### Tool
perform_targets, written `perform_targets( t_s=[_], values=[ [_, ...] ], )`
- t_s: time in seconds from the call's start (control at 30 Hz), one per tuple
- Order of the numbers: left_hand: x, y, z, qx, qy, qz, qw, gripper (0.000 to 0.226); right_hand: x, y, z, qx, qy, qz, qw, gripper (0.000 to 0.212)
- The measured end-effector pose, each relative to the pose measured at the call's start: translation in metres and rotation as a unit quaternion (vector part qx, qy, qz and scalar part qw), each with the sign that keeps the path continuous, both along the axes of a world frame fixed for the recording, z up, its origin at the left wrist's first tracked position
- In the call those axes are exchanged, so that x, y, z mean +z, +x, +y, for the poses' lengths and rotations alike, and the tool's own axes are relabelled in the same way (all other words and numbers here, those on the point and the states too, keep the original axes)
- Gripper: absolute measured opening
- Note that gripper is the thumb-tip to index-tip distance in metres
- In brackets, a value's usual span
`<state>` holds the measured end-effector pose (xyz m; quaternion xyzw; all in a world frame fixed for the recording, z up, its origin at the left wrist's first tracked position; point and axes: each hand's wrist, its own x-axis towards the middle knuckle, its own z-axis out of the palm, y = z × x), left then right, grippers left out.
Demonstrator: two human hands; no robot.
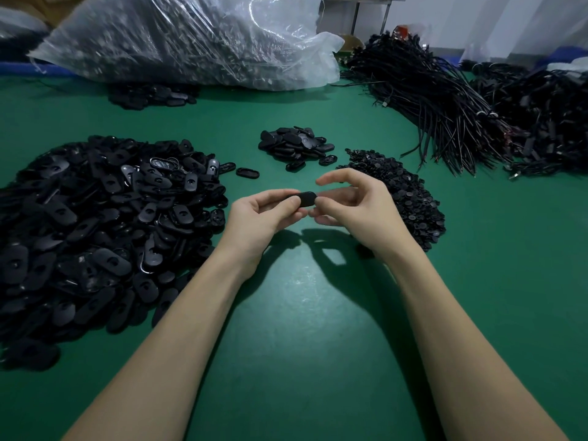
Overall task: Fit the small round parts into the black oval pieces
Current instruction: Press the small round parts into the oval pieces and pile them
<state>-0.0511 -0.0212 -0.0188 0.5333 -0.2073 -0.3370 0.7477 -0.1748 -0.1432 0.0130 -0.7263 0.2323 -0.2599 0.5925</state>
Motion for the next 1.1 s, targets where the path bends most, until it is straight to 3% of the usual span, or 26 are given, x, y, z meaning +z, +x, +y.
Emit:
perform_targets(
  t_s=[0.13,0.33,0.67,0.73,0.93,1.1],
  values=[
    [0.001,0.002,-0.001,0.006,-0.007,0.031,0.999,0.01,-0.002,0.005,0.002,-0.043,-0.216,0.054,0.974,0.017],
    [0.001,0.002,-0.001,0.006,-0.003,0.025,1.0,0.01,-0.006,0.01,0.006,-0.044,-0.264,0.01,0.964,0.017],
    [0.002,0.001,0.0,-0.005,0.006,0.008,1.0,0.012,-0.002,0.008,0.006,-0.032,-0.282,0.042,0.958,0.017],
    [0.003,0.001,0.0,-0.007,0.006,0.008,1.0,0.012,-0.002,0.008,0.006,-0.031,-0.247,0.045,0.968,0.016],
    [0.006,-0.002,0.001,-0.004,0.009,0.014,1.0,0.013,0.001,0.008,0.009,-0.036,-0.02,0.033,0.999,0.008],
    [0.008,-0.001,0.002,0.003,0.01,0.03,1.0,0.011,0.006,0.004,0.004,-0.011,0.169,-0.038,0.985,0.005]
  ],
)
